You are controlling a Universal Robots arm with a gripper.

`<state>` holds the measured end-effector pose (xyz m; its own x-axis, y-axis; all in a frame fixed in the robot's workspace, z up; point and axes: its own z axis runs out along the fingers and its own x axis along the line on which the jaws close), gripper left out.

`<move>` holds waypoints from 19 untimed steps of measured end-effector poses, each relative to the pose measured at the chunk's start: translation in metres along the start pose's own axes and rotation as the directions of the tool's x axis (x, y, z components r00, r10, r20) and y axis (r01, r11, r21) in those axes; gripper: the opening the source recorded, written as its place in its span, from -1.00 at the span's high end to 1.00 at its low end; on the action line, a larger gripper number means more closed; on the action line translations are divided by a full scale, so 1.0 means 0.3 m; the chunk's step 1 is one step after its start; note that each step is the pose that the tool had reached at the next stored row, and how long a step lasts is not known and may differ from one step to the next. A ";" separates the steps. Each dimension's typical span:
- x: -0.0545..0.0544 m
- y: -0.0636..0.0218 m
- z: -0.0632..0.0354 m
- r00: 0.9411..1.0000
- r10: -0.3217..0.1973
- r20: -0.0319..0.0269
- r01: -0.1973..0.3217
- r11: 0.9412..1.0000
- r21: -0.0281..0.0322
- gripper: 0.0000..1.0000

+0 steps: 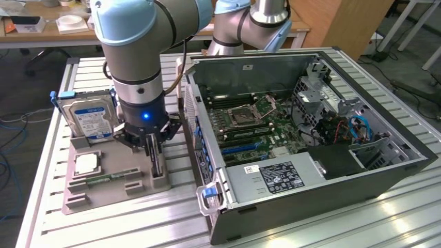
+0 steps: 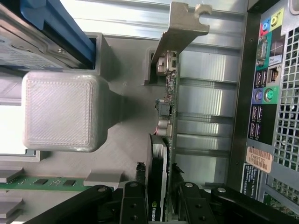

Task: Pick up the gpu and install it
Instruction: 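Pick up the gpu and move the gpu toward the slot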

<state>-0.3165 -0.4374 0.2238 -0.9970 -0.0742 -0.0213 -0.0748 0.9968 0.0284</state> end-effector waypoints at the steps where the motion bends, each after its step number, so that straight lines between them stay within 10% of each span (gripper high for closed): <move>1: 0.000 0.000 0.000 1.000 -0.004 0.000 0.004 1.000 0.000 0.33; 19: 0.000 0.000 0.002 1.000 0.023 0.001 -0.023 1.000 0.001 0.33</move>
<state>-0.3164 -0.4374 0.2233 -0.9985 -0.0509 -0.0213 -0.0515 0.9983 0.0284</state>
